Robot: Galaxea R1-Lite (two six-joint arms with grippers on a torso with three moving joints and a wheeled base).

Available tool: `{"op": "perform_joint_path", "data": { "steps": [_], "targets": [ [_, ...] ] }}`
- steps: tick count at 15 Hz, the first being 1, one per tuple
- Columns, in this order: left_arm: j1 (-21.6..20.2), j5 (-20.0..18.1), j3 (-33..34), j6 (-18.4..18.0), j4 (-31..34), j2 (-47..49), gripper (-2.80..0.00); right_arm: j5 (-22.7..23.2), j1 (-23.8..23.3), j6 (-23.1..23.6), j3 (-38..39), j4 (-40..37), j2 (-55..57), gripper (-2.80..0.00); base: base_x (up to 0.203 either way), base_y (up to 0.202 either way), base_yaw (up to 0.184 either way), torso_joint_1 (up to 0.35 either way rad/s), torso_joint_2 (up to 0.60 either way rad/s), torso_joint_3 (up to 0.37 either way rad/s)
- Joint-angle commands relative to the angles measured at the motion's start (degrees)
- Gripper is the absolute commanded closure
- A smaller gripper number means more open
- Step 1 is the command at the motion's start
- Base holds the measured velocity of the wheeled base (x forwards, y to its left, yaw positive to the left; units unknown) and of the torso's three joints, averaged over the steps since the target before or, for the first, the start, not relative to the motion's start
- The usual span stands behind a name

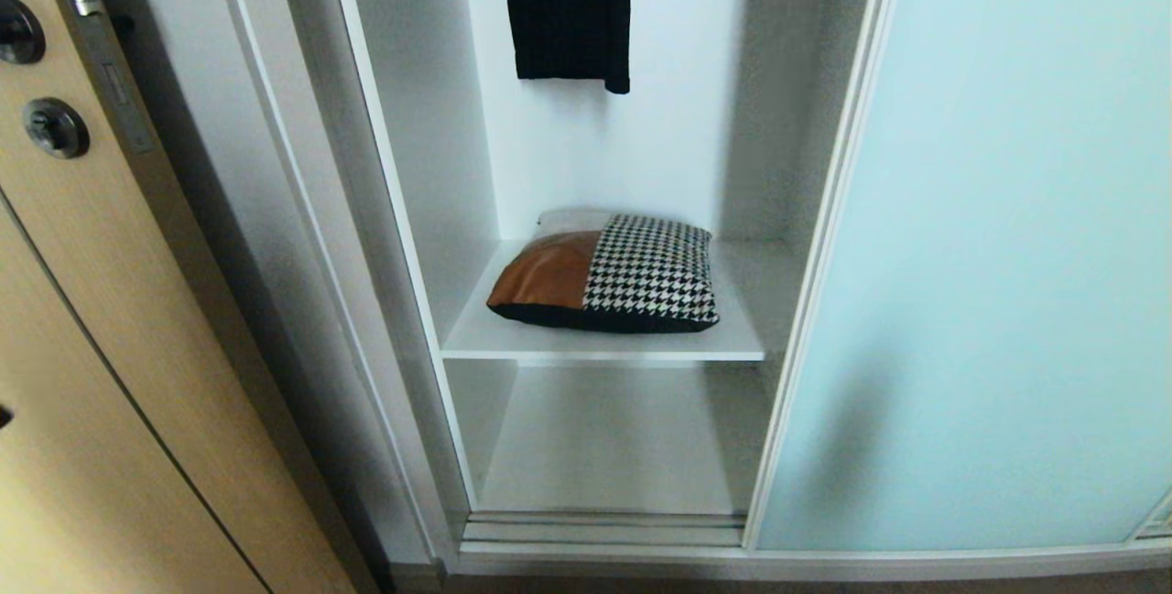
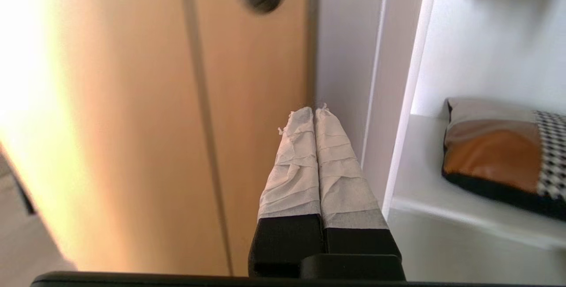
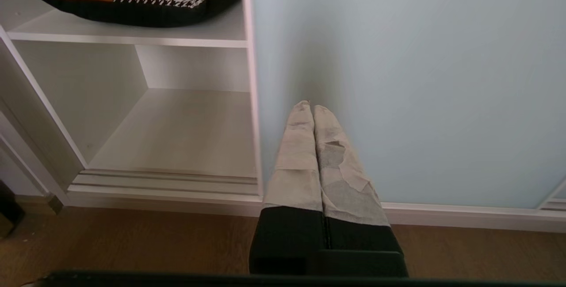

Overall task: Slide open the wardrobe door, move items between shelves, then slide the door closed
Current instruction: Open the door

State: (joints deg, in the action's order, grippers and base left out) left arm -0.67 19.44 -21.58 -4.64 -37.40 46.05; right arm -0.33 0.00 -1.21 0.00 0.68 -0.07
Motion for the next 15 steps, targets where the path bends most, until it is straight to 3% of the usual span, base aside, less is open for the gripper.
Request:
{"op": "perform_joint_path", "data": {
  "steps": [1,4,6,8,11,14,15],
  "targets": [
    [-0.5,0.3,3.4,0.4,7.0,-16.8,0.00,0.0,0.0,0.0,0.0,0.0,0.1,0.00,0.000,0.000,0.000,0.000,0.00,0.000],
    [-0.9,1.1,6.7,1.9,23.2,-32.5,0.00,0.0,-0.1,0.0,0.0,0.0,0.1,0.00,0.000,0.000,0.000,0.000,0.00,0.000],
    [-1.0,2.7,13.2,4.5,23.5,-34.8,0.00,0.0,0.0,0.0,0.0,0.0,0.1,0.00,0.000,0.000,0.000,0.000,0.00,0.000],
    [-0.9,2.8,15.9,3.2,21.8,-34.9,0.00,0.0,0.0,0.0,0.0,0.0,0.1,0.00,0.000,0.000,0.000,0.000,0.00,0.000],
    [-0.6,-5.3,20.1,2.4,24.1,-40.9,0.00,0.0,0.0,0.0,0.0,0.0,0.1,0.00,0.000,0.000,0.000,0.000,0.00,0.000],
    [-0.5,-10.6,20.8,2.6,31.6,-46.3,0.00,0.0,0.0,0.0,0.0,0.0,0.1,0.00,0.000,0.000,0.000,0.000,0.00,0.000],
    [-0.5,-15.3,21.1,3.1,32.2,-46.0,0.00,0.0,0.0,0.0,0.0,0.0,0.1,0.00,0.000,0.000,0.000,0.000,0.00,0.000]
  ]
}}
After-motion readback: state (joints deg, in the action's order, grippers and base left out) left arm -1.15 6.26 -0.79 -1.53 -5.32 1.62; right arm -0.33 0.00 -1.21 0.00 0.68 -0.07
